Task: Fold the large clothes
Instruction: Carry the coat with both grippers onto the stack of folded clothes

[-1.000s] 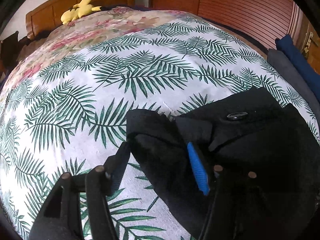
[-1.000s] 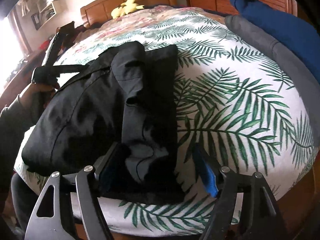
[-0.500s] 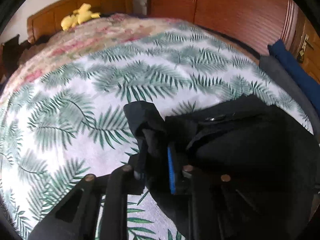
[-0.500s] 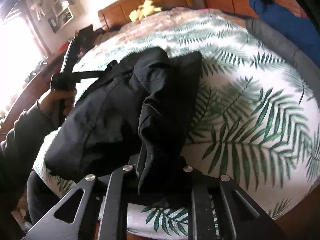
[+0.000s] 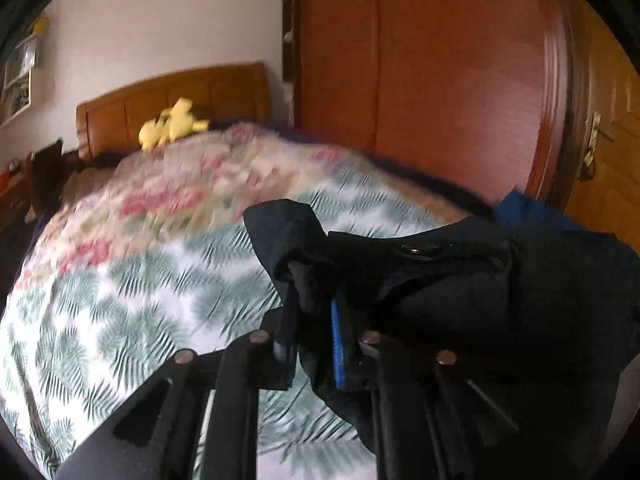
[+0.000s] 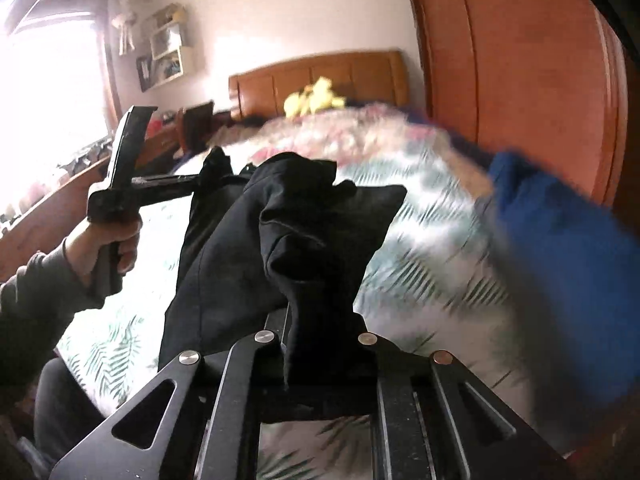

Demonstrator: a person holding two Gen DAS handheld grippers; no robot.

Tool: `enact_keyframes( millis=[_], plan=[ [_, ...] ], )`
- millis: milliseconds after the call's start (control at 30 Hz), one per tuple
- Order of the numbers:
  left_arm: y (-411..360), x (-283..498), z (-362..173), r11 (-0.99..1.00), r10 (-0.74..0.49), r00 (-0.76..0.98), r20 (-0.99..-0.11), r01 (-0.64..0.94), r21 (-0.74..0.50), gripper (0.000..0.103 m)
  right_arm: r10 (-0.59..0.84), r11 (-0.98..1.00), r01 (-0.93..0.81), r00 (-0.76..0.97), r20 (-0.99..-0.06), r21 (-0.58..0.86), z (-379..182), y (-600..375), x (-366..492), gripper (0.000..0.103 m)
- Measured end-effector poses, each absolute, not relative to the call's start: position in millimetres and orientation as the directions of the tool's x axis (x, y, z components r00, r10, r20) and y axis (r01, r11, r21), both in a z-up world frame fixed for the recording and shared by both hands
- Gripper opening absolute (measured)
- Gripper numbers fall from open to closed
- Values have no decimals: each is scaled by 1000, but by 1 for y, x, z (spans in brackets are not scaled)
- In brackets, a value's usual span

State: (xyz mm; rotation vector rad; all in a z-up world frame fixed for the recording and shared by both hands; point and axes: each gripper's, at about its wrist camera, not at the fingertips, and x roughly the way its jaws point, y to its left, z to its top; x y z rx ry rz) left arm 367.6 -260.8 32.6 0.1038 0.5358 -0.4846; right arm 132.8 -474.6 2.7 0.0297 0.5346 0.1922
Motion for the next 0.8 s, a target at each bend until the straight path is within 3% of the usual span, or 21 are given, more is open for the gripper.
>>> enact_keyframes(
  millis=[200,400,600,800],
  plan=[
    [-350,364,93,840,-501,746,-438,540,-40,9,86,995,-95,908,-411,-3,70,-551,115,7],
    [-451,364,119,767,-603,691,-399,640,-51,9,-52,998,37,937,-345,-51,109,-627,92,7],
    [-537,371,110,705,-651,625,-430,708,-40,9,-184,983,182,921,-343,-36,99,-692,73,7],
    [-581,371,78,698,-633,593,-498,715,-36,12,-303,942,334,858,-416,3,55,-742,72,8]
  ],
)
